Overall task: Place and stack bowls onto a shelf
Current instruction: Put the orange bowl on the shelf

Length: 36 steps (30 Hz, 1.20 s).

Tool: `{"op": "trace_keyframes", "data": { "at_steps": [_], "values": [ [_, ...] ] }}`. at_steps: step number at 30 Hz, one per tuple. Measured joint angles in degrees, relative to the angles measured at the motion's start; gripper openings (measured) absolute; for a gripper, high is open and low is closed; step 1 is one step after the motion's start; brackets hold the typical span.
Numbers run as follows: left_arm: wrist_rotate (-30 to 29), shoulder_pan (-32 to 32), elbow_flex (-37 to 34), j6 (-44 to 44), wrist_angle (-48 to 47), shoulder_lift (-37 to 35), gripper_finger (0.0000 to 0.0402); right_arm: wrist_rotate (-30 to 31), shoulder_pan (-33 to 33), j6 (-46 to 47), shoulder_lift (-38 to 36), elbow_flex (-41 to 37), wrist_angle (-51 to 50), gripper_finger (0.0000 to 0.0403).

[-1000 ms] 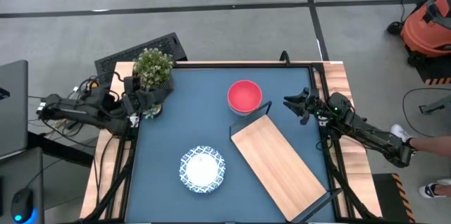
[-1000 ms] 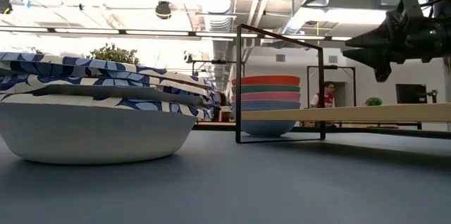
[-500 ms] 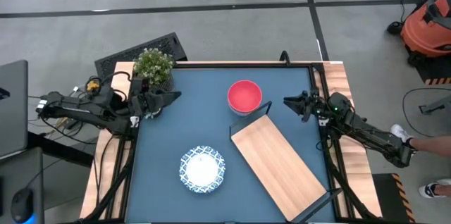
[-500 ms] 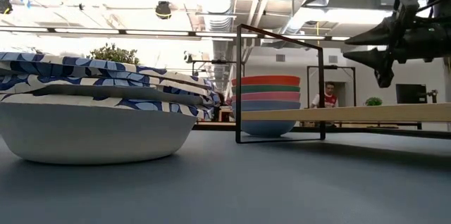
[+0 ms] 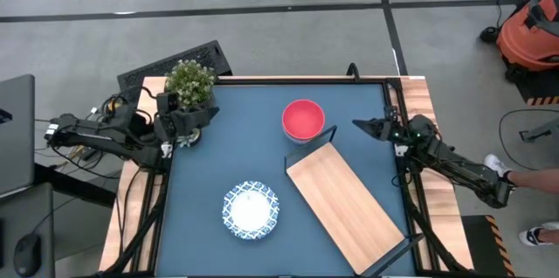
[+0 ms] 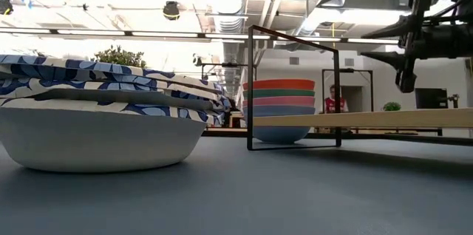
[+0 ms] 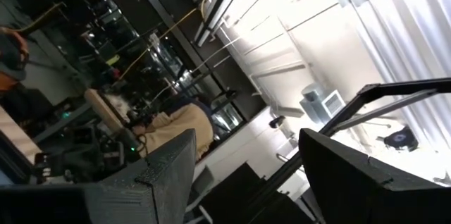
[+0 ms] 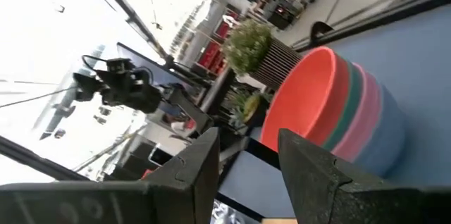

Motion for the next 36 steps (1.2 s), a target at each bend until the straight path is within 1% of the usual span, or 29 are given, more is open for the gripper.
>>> {"op": "trace_keyframes", "data": {
  "at_steps": [2, 6, 12, 15, 17, 21, 22, 24, 26, 29, 33, 36],
  "values": [
    [-0.03, 0.02, 0.0, 0.04, -0.08, 0.06, 0.0235, -0.34, 0.02, -1.54, 0.0, 0.0, -1.86, 0.017],
    [0.06, 0.0, 0.0, 0.04, -0.06, 0.01, 0.0235, -2.06, 0.45, 0.47, 0.01, 0.25, -4.35, 0.017],
    [0.18, 0.0, 0.0, 0.06, -0.06, 0.04, 0.0235, -2.43, 0.92, 1.19, 0.02, 0.29, -4.46, 0.017],
    [0.16, 0.01, 0.0, 0.05, -0.06, 0.04, 0.0235, -1.95, 0.86, 2.85, 0.02, 0.21, -2.86, 0.017],
    [0.2, 0.01, 0.0, -0.17, -0.04, 0.04, 0.0235, -1.72, 0.76, 3.45, 0.07, 0.2, 1.58, 0.017],
    [1.71, 0.01, 0.85, -1.31, -0.3, 0.33, 0.0235, -0.99, 0.76, 2.61, 0.02, 0.2, 17.28, 0.017],
    [1.74, 0.02, 1.44, -1.21, -0.25, 0.7, 0.0235, 0.22, 0.76, 2.54, 0.02, 0.35, 20.91, 0.017],
    [1.82, 0.01, 3.16, 0.36, -0.81, 1.39, 0.0235, 2.99, 0.76, 0.48, 0.02, 2.15, 24.06, 0.017],
    [2.0, 0.02, 5.65, 2.6, -1.85, 2.49, 0.0235, 4.6, 0.76, -3.43, 0.02, 5.54, 23.14, 0.017],
    [1.96, 0.02, 9.97, 5.34, -6.91, 4.05, 0.0235, 6.04, 0.76, -10.37, 0.65, 12.19, 16.77, 0.017],
    [1.37, 0.38, 16.26, 6.96, -19.02, 6.01, 0.0235, 6.53, 0.76, -18.48, 4.82, 22.2, 4.09, 0.017],
    [-1.48, 0.52, 20.46, 6.68, -29.42, 7.54, 0.0235, 6.93, 0.76, -22.98, 9.85, 29.49, -4.49, 0.017]
  ]
}}
